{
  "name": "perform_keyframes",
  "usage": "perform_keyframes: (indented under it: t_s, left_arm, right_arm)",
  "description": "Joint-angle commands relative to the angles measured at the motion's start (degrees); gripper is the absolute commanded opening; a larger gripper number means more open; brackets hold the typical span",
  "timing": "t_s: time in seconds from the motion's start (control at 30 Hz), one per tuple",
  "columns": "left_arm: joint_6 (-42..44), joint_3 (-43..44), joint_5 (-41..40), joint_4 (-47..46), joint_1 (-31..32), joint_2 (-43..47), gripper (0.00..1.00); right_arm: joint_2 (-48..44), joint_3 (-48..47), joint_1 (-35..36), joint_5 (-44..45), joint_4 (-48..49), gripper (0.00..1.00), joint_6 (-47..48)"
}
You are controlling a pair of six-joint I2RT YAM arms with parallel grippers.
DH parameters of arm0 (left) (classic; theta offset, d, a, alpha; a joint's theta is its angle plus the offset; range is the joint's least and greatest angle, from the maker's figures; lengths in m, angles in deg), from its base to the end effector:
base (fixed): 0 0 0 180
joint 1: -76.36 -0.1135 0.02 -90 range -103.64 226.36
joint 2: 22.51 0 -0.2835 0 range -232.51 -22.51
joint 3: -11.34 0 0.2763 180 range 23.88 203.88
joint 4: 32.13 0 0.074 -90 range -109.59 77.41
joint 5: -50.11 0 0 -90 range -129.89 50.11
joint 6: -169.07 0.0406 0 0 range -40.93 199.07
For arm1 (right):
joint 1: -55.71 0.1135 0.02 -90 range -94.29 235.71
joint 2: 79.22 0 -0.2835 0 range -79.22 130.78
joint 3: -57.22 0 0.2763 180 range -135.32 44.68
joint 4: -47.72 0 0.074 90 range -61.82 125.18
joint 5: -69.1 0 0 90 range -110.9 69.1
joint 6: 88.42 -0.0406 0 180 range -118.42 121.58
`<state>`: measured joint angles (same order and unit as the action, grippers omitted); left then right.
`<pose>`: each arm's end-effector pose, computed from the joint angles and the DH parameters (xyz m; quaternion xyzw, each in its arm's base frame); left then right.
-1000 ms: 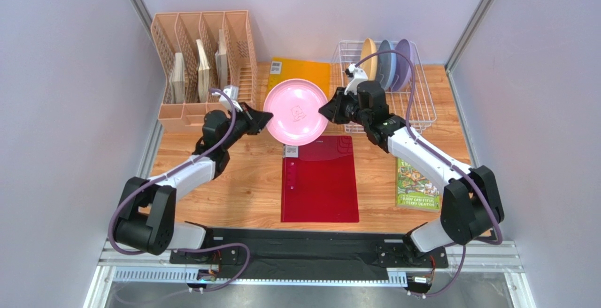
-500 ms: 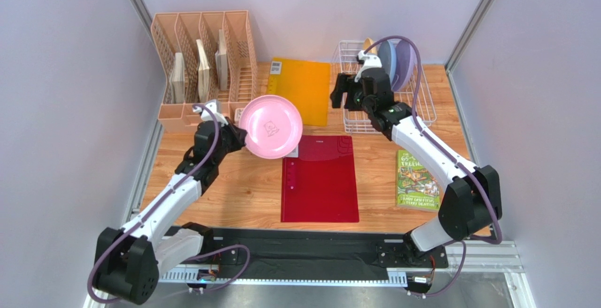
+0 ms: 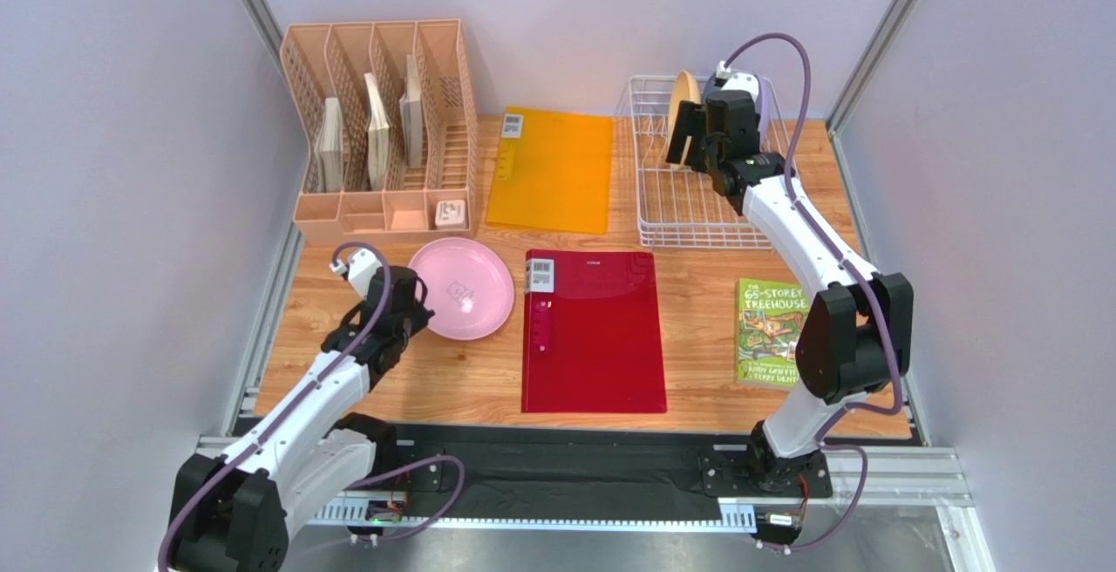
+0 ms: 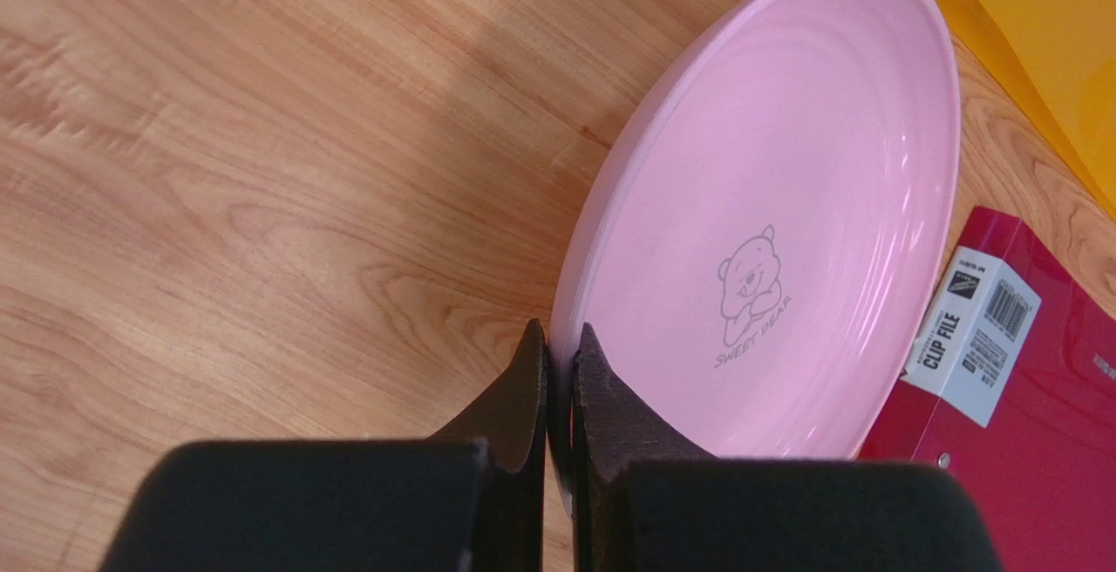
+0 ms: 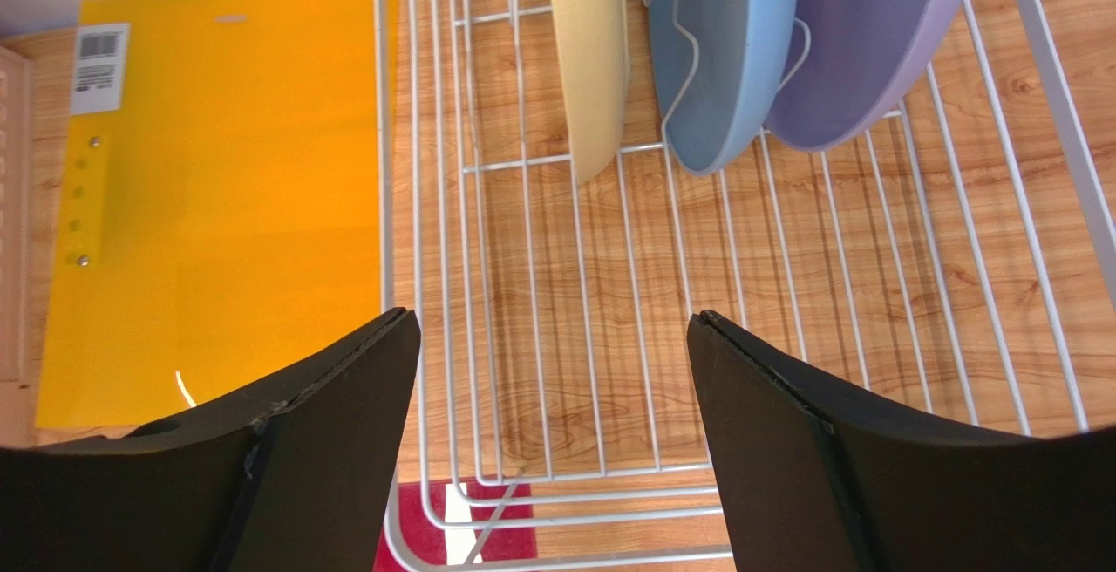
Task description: Unload the plates from the dish rack
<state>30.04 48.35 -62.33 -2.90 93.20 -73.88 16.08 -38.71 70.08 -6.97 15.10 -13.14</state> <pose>0.1877 -0.0406 0.1895 -0.3236 0.8449 -0.0600 0.4216 0.4080 0.0944 0.3387 0.0614 0.8679 0.0182 0.4925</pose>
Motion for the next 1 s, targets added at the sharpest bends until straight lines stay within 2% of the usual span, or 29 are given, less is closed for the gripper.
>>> perform_keyframes:
  t_s: [0.0, 0.23, 0.37, 0.6, 0.67, 0.73, 0.77, 0.83, 0.97]
  left_arm:
    - [-5.2, -2.0, -3.0, 3.3, 0.0, 0.9, 0.0]
    - [-7.5, -4.1, -2.2, 4.9, 0.0, 1.4, 0.0]
    - [-7.0, -5.7, 0.4, 2.0, 0.0, 1.3, 0.17]
    - [-7.3, -8.7, 3.1, -1.6, 0.0, 3.6, 0.29]
    - [-7.3, -9.1, 2.9, -1.6, 0.0, 4.3, 0.39]
    - [-7.3, -8.9, 2.7, -0.9, 0.0, 5.2, 0.43]
    - [-7.0, -8.9, 2.6, -0.6, 0.0, 5.6, 0.49]
    - [-6.5, -8.6, 2.8, -0.3, 0.0, 7.2, 0.5]
    - [-4.1, -7.5, 3.3, 0.4, 0.0, 11.3, 0.52]
  right_arm:
    - [3.2, -5.4, -1.7, 2.5, -0.7, 0.81, 1.2]
    - [11.1, -12.9, -4.3, 3.5, -1.0, 0.81, 3.4]
    - [15.0, -17.8, -4.4, 2.3, -1.8, 0.81, 5.0]
    - [20.4, -25.2, -4.3, 2.1, -3.0, 0.81, 6.1]
    - [21.7, -27.9, -4.3, 1.6, -3.6, 0.8, 6.5]
    - [24.4, -30.5, -4.2, 2.1, -5.0, 0.79, 6.8]
    - [25.4, -33.8, -4.2, 2.3, -7.1, 0.79, 7.1]
    - [28.3, -36.2, -4.1, 3.1, -8.1, 0.76, 7.7]
    - [31.8, -40.1, -3.6, 5.8, -8.3, 0.63, 10.1]
